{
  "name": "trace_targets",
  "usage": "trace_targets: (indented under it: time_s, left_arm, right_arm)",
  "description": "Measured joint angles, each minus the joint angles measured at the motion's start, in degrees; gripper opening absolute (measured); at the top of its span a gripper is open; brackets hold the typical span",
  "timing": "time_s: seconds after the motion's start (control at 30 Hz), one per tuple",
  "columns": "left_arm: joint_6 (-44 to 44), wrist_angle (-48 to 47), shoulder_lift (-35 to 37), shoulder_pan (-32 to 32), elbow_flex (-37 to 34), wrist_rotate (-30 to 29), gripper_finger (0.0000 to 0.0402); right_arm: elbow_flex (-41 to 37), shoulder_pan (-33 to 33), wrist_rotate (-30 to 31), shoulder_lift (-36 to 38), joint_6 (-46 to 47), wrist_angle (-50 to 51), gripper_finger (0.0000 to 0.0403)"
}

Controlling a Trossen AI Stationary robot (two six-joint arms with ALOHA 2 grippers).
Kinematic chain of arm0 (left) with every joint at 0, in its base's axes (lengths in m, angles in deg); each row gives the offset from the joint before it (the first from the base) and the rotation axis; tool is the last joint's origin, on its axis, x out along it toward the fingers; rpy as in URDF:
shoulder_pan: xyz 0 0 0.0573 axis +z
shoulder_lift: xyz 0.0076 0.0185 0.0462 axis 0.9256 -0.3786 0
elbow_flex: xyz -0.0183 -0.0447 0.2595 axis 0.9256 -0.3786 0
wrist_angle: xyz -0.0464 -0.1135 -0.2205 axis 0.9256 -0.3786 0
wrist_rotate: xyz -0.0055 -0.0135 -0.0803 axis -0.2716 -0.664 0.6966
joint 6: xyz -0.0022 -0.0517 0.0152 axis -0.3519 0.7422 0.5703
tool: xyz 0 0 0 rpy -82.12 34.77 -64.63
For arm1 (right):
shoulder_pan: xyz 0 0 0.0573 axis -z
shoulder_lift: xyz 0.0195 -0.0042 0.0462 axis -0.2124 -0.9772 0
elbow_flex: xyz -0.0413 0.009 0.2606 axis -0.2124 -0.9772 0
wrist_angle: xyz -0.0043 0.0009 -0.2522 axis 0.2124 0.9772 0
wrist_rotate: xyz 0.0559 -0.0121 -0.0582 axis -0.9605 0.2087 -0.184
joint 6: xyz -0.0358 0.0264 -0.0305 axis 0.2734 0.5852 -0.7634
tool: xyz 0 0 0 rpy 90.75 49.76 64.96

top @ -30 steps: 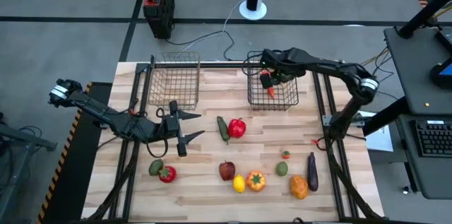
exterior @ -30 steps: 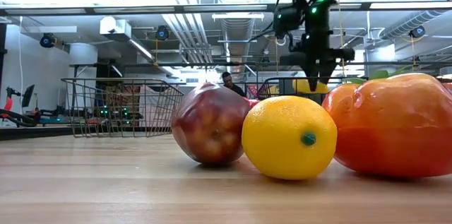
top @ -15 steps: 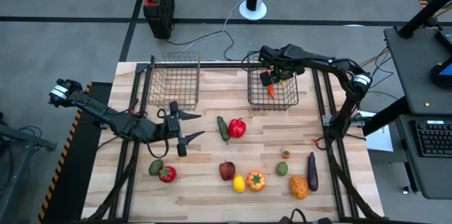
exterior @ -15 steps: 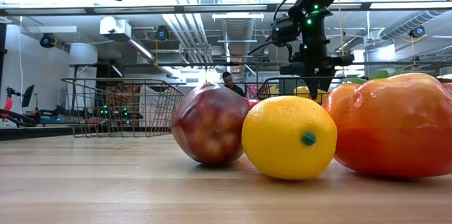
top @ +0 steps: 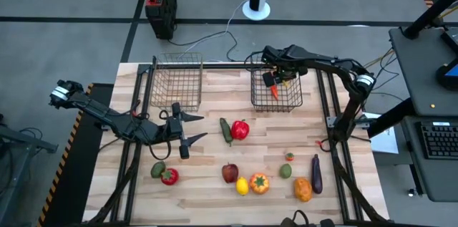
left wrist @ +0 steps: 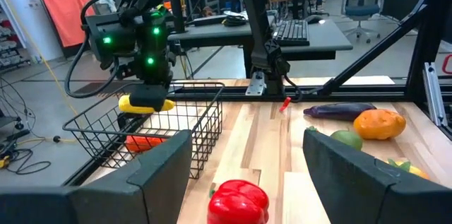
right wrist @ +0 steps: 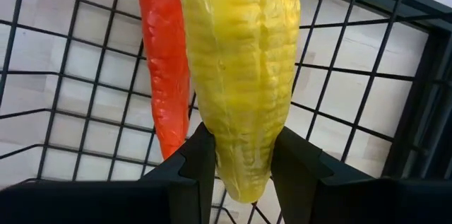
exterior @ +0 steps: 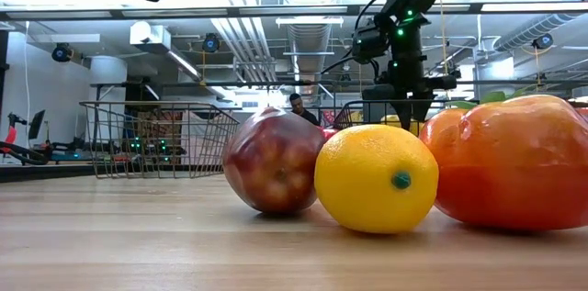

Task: Sort produce into baskets
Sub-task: Put the yellow corn into the right black wire basket

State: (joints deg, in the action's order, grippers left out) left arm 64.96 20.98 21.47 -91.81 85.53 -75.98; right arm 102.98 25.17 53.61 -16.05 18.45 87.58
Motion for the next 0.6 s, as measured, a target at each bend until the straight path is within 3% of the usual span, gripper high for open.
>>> trace_targets:
  time_s: [0.6]
  left_arm:
    - [0.04, -0.15, 0.0, 0.0, 0.0, 0.02, 0.0253]
  right_arm:
    - [-1.72, -0.02, 0.0, 0.0, 0.63, -0.26, 0.0106]
